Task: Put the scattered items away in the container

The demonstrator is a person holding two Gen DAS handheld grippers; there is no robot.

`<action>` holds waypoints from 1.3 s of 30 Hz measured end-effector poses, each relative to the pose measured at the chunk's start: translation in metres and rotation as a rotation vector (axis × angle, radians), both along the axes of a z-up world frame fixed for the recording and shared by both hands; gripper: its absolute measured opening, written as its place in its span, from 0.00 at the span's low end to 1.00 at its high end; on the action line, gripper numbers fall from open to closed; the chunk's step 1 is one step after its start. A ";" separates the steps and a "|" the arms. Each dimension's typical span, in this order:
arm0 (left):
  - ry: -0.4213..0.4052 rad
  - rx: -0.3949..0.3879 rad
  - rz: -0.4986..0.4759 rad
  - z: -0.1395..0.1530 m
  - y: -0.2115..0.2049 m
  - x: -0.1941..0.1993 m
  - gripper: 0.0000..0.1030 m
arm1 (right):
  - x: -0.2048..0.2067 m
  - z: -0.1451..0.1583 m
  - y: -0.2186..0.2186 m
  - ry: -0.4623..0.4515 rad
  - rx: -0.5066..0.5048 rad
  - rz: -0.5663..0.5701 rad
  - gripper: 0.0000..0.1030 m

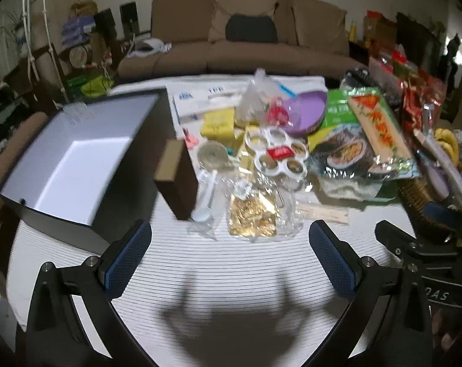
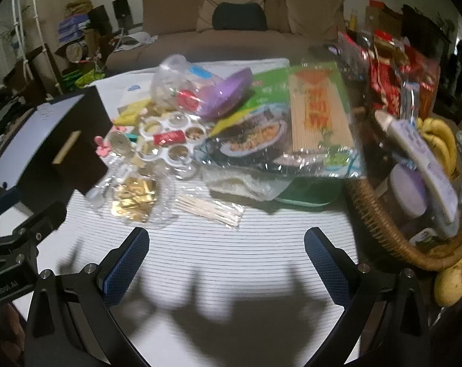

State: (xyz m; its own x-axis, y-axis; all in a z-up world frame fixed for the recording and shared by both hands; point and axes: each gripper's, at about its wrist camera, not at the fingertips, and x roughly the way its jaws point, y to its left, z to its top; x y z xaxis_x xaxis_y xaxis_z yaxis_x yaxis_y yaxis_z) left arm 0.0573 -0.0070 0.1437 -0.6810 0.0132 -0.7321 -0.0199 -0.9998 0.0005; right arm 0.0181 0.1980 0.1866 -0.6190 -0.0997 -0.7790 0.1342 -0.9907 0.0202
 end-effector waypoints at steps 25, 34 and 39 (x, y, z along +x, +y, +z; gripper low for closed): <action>0.126 -0.036 0.108 0.092 -0.088 0.060 1.00 | 0.047 0.094 -0.069 0.128 -0.035 0.084 1.00; 0.137 -0.036 0.157 0.101 -0.123 0.072 1.00 | 0.053 0.101 -0.107 0.129 -0.045 0.146 1.00; 0.124 -0.034 0.161 0.099 -0.130 0.070 1.00 | 0.054 0.097 -0.110 0.117 -0.052 0.153 1.00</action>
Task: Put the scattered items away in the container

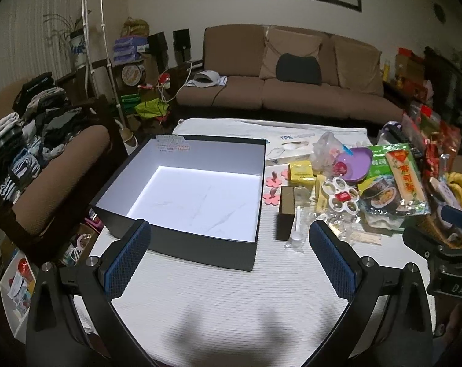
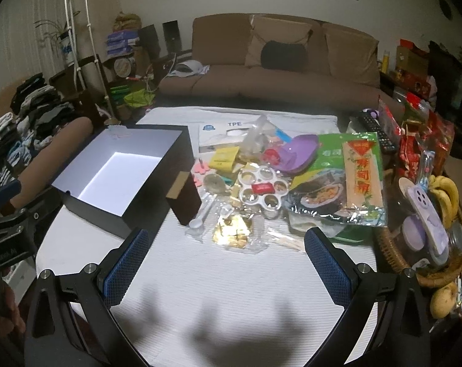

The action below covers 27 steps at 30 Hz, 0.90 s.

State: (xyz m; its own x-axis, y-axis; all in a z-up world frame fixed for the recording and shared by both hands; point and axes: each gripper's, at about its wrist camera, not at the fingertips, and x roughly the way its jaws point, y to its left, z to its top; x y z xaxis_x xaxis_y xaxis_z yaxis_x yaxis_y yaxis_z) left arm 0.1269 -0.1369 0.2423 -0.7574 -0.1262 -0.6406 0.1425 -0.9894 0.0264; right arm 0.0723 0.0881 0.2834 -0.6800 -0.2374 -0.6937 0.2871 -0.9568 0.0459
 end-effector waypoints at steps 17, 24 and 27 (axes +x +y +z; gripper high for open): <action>-0.033 0.038 -0.103 -0.021 0.068 -0.031 1.00 | -0.015 -0.016 0.071 -0.026 0.012 -0.118 1.00; -0.044 0.048 -0.180 -0.040 0.108 -0.050 1.00 | -0.027 -0.025 0.133 -0.020 -0.050 -0.162 1.00; -0.041 0.076 -0.201 -0.051 0.115 -0.059 1.00 | -0.032 -0.028 0.151 -0.001 -0.070 -0.166 1.00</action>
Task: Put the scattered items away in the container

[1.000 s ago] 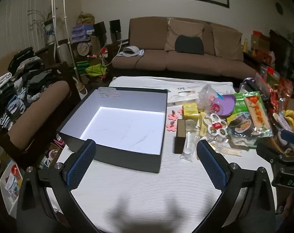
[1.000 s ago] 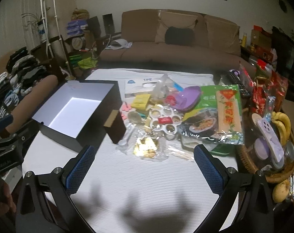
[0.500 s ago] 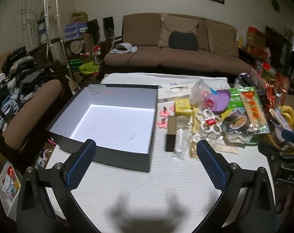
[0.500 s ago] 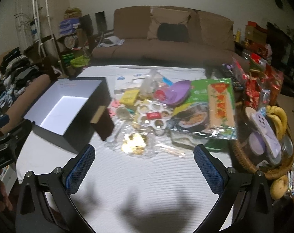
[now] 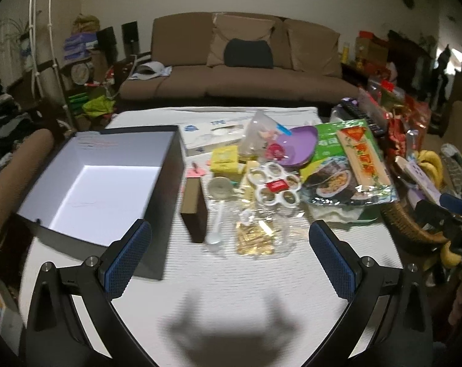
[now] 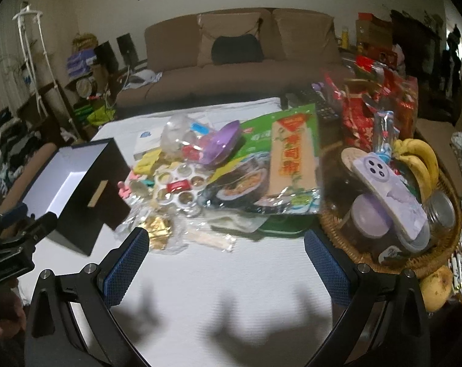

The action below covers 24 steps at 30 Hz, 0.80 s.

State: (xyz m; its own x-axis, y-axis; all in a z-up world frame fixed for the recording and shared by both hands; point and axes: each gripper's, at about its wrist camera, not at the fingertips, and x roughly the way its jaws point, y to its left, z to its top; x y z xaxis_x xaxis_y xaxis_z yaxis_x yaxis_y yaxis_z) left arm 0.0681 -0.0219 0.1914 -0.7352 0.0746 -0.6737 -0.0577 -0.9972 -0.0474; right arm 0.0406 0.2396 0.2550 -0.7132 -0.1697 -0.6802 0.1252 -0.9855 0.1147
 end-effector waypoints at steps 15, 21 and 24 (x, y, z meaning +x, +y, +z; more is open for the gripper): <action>0.007 0.032 -0.058 -0.028 0.023 -0.075 1.00 | -0.064 -0.024 0.003 0.018 -0.030 0.086 1.00; 0.013 0.057 -0.053 -0.038 0.022 -0.117 0.95 | -0.106 -0.031 -0.016 0.014 -0.013 0.157 0.63; 0.006 0.060 -0.040 -0.045 0.021 -0.136 0.73 | -0.131 -0.039 -0.024 -0.018 -0.013 0.181 0.31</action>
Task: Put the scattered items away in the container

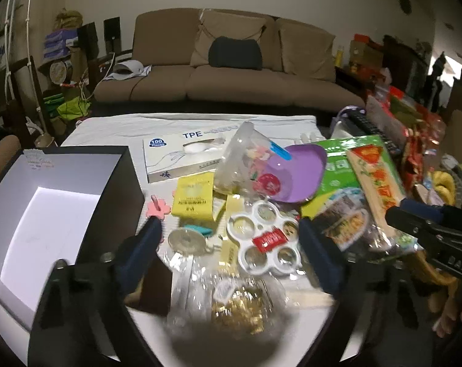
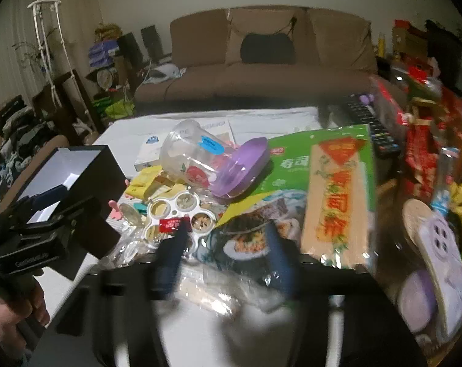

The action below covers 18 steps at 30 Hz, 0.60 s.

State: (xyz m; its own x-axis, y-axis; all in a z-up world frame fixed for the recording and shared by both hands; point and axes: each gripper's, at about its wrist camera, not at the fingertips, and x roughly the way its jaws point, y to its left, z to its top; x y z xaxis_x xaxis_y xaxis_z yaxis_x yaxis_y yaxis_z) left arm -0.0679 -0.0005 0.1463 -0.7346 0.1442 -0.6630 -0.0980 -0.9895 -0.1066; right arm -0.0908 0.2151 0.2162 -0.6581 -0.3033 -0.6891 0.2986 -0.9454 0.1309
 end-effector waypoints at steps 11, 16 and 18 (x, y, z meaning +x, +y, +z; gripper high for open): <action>-0.038 0.058 -0.006 -0.030 -0.006 -0.047 0.67 | -0.067 -0.007 -0.037 -0.013 0.027 0.155 0.29; -0.003 0.046 -0.003 -0.022 -0.012 -0.052 0.92 | -0.096 -0.007 -0.062 0.020 0.138 0.299 0.82; -0.002 0.084 -0.019 -0.020 -0.021 -0.053 0.92 | -0.108 -0.008 -0.072 0.023 0.203 0.357 0.82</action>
